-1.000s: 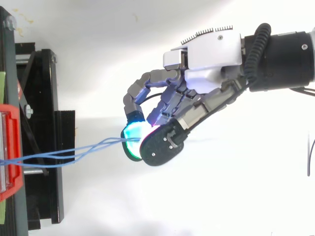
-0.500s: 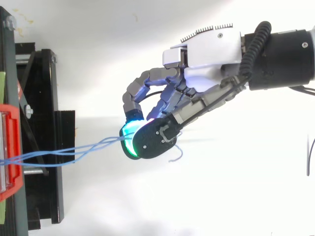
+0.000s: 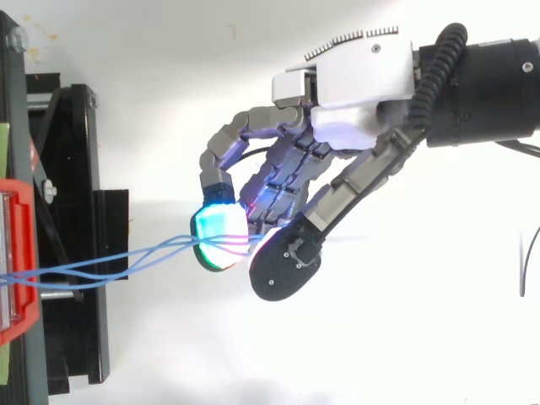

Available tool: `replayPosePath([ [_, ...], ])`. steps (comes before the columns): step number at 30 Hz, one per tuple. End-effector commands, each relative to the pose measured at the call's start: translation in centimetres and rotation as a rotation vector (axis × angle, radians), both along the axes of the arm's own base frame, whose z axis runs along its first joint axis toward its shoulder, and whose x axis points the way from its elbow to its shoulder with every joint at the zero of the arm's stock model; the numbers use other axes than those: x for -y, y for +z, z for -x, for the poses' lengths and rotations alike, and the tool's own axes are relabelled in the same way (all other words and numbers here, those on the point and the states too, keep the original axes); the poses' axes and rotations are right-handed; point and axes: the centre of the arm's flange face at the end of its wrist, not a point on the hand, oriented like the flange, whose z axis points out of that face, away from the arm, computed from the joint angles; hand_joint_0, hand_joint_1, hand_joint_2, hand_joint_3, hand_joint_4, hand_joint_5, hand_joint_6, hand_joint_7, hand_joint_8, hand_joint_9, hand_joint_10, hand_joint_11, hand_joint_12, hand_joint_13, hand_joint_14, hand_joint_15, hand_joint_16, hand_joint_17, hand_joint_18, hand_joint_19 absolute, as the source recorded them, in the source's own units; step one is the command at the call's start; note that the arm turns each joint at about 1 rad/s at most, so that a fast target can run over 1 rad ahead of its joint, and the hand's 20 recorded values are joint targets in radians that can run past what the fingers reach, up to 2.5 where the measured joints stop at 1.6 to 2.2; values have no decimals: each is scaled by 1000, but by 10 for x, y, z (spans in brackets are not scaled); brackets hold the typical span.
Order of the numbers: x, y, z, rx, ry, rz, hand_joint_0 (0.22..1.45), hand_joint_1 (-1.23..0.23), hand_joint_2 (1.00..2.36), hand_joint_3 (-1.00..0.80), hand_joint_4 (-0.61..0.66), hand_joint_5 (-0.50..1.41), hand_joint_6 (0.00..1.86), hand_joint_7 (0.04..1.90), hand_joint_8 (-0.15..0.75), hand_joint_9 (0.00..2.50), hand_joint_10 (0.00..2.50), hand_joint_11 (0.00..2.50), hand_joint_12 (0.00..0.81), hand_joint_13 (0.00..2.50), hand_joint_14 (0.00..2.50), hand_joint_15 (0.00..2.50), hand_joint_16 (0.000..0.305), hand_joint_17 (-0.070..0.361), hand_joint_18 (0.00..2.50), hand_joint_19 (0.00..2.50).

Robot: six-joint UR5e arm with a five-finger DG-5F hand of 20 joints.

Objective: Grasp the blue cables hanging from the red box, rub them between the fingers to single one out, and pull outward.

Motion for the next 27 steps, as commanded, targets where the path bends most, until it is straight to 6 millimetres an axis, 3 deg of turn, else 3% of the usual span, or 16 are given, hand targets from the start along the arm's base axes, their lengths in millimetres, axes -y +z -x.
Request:
replayPosePath([
  [1,0,0,0,0,1,4,765,-931,1000,-500,-76,-177,844,913,183,759,14,407,348,728,19,511,45,102,670,510],
  [5,0,0,0,-1,1,4,733,-934,1000,-500,-6,-172,833,904,182,762,13,408,346,730,21,522,45,102,672,517],
  [9,0,1,0,0,1,4,638,-854,1000,-500,24,-151,829,1039,191,827,13,411,350,747,20,538,45,100,668,551],
  [14,0,-1,0,-3,1,4,589,-749,1000,-500,-10,-123,805,1096,196,875,14,390,354,772,20,547,45,101,662,578],
  [21,0,1,0,0,1,4,560,-653,1014,-201,15,-125,835,1112,238,921,14,393,396,799,19,551,52,117,686,595],
  [23,0,1,0,0,2,5,564,-653,1013,-180,36,-129,835,1085,255,914,12,389,413,805,19,547,56,125,709,582],
  [26,0,1,0,0,2,5,586,-773,1013,-194,69,-156,847,1044,251,846,13,425,400,771,19,551,53,119,673,576],
  [27,0,0,0,-1,3,8,619,-862,1013,-295,69,-174,856,1039,237,806,14,447,373,741,21,553,48,109,639,578],
])
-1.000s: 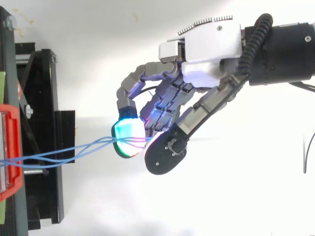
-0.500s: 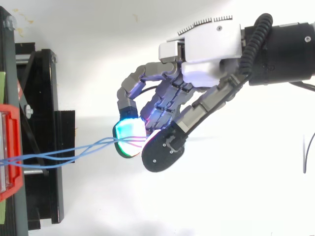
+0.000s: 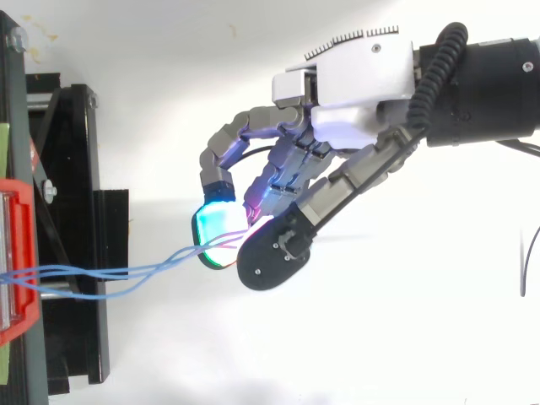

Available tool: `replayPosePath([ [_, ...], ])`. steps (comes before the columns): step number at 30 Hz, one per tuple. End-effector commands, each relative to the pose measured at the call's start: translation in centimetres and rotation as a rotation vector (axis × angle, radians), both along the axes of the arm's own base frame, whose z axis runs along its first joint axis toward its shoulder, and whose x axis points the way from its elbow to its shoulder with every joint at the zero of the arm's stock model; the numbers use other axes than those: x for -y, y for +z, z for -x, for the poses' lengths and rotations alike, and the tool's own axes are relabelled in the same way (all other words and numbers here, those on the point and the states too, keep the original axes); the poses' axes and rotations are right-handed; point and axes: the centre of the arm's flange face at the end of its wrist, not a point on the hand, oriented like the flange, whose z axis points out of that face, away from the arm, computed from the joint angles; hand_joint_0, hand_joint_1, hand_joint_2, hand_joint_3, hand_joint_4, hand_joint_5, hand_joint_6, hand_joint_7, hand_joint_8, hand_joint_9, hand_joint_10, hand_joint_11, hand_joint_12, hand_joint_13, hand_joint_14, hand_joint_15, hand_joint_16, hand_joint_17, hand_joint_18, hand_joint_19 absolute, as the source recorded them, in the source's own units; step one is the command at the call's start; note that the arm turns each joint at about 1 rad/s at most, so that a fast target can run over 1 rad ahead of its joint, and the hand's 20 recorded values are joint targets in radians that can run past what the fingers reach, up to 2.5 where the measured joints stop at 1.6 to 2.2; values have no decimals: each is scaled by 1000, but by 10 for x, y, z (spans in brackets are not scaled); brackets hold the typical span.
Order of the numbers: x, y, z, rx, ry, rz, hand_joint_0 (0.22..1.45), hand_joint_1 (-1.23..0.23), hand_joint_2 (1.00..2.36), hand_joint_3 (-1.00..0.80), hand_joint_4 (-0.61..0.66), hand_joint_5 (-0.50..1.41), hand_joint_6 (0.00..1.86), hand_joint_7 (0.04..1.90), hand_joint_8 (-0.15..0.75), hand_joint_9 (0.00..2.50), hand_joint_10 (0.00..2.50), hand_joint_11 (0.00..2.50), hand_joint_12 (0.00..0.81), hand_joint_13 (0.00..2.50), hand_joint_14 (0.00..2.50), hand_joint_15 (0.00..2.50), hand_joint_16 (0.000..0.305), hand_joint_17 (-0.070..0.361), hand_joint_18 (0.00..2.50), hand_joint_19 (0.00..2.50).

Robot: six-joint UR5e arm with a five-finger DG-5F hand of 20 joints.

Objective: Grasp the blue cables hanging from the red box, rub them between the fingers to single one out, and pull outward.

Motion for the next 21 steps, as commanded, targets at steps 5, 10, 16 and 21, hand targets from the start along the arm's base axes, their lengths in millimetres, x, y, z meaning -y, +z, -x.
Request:
replayPosePath([
  [5,0,1,0,1,1,3,636,-936,1000,-500,76,-169,864,1015,240,804,14,454,364,749,20,543,47,105,666,552],
  [10,-1,0,0,0,3,3,535,-797,1000,-500,74,-137,851,1052,239,878,16,436,370,782,19,547,48,107,687,566],
  [16,0,0,0,0,1,3,537,-679,1000,-500,33,-123,833,1099,228,918,13,435,370,794,20,557,47,106,682,591],
  [21,0,0,0,0,1,3,580,-712,1010,-342,35,-129,838,1152,235,914,14,441,366,781,22,570,46,104,658,614],
])
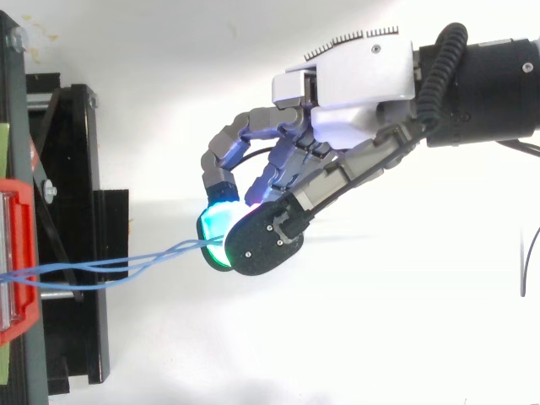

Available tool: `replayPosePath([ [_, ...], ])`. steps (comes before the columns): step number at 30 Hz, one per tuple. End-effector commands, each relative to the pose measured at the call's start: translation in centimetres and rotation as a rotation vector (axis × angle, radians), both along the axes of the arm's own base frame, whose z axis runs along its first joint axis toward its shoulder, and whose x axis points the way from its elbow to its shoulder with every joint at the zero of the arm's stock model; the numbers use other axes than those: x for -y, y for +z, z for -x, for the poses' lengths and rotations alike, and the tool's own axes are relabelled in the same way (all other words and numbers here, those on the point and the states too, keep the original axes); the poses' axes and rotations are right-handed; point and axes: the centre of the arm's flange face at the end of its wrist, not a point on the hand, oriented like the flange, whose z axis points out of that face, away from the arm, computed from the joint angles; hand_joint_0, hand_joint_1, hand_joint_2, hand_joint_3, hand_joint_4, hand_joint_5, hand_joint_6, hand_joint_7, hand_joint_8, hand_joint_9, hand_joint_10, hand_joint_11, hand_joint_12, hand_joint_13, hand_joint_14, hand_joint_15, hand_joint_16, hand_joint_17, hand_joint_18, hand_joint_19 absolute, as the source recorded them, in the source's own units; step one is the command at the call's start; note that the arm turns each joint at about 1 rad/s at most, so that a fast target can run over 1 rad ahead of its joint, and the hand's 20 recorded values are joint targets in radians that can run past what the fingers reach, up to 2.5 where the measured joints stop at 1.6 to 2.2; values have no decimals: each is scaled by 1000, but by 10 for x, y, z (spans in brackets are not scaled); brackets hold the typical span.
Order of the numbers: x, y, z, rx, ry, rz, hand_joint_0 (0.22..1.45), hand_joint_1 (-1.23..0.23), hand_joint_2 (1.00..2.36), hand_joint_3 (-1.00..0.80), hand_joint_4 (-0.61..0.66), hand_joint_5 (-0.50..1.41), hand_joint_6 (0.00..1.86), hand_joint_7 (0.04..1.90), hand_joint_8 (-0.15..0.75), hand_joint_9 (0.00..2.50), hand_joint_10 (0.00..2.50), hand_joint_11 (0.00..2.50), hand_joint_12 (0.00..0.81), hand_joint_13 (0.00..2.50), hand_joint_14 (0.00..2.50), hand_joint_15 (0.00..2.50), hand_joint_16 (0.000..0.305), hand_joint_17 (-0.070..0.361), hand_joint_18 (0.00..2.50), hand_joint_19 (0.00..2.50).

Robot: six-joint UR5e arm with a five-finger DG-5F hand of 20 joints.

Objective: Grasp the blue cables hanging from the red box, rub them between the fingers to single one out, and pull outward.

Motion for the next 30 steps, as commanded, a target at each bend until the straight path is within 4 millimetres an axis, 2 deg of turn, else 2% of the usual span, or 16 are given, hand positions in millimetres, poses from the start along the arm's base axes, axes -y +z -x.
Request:
replayPosePath([
  [1,0,1,0,1,0,0,581,-717,1011,-328,37,-131,842,1140,236,909,17,452,369,780,20,561,46,104,657,613],
  [5,0,0,0,0,0,0,605,-814,1015,-259,49,-160,869,1084,252,856,15,475,374,768,20,561,47,106,660,590],
  [10,0,1,0,1,0,1,683,-937,1011,-344,18,-179,890,1066,243,794,14,467,372,750,20,547,47,106,666,555],
  [15,0,0,0,0,2,6,757,-954,1001,-486,-2,-183,898,1034,224,770,16,456,364,743,21,521,46,104,679,510],
  [19,-1,1,0,1,4,6,756,-955,1000,-500,2,-180,896,1011,222,773,14,457,357,746,19,523,46,104,683,515],
  [25,0,0,0,0,2,6,662,-896,1000,-500,30,-154,877,1075,220,840,16,467,354,763,21,539,45,102,689,542],
  [30,0,0,0,0,2,6,564,-682,1000,-500,14,-126,839,1095,212,905,13,419,359,789,21,548,45,102,688,586],
])
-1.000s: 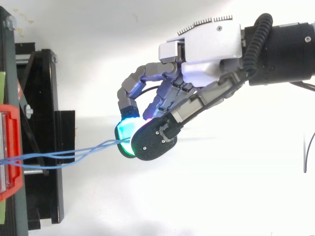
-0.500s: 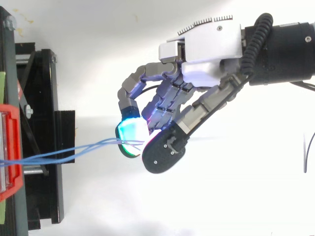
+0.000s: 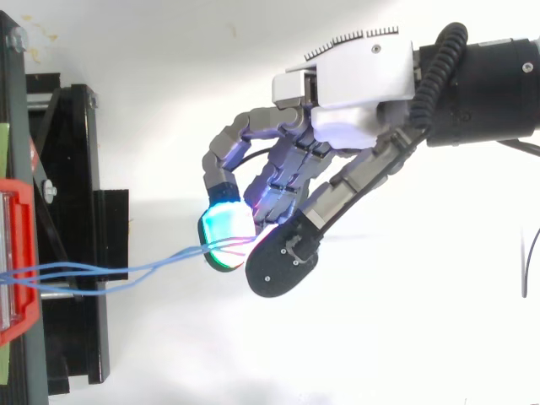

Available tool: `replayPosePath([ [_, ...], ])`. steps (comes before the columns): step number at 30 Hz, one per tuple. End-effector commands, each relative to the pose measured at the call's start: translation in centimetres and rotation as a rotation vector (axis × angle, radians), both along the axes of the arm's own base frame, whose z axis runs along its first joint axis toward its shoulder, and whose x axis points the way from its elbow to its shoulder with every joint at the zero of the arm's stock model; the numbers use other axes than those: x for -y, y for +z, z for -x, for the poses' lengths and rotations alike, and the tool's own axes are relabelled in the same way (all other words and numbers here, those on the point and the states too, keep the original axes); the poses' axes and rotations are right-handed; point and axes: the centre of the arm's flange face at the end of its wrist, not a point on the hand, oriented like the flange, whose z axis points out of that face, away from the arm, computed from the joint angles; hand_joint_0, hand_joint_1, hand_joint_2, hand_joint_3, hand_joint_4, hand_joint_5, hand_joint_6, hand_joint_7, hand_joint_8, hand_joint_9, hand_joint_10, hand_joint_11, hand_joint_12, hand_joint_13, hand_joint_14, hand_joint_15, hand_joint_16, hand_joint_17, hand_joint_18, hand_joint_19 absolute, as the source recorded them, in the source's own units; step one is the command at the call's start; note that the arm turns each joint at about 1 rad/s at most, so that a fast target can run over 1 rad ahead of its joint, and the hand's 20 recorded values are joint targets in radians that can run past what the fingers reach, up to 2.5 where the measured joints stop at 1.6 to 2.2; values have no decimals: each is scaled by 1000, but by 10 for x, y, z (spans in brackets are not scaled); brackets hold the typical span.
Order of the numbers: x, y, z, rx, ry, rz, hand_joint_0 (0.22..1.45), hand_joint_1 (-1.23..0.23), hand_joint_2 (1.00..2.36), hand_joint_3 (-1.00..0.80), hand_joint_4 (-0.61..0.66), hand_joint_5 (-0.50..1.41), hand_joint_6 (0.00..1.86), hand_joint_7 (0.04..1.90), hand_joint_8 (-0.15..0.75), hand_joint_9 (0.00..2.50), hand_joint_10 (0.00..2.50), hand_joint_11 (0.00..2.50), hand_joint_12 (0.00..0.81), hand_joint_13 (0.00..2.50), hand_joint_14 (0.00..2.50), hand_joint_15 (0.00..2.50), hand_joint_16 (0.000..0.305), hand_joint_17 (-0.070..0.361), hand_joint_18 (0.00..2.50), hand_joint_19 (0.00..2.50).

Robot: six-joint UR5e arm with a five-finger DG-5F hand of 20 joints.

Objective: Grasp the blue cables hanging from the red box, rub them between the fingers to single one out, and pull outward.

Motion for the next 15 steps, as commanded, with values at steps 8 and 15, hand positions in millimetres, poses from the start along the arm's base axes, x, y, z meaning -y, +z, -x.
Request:
replayPosePath([
  [8,0,0,0,0,0,0,561,-609,1000,-500,-3,-100,765,1108,204,933,13,398,359,800,21,555,45,102,681,604],
  [15,6,7,-2,16,-4,10,521,-608,1000,-500,-10,-86,720,1152,210,944,14,388,370,811,19,560,47,107,689,603],
])
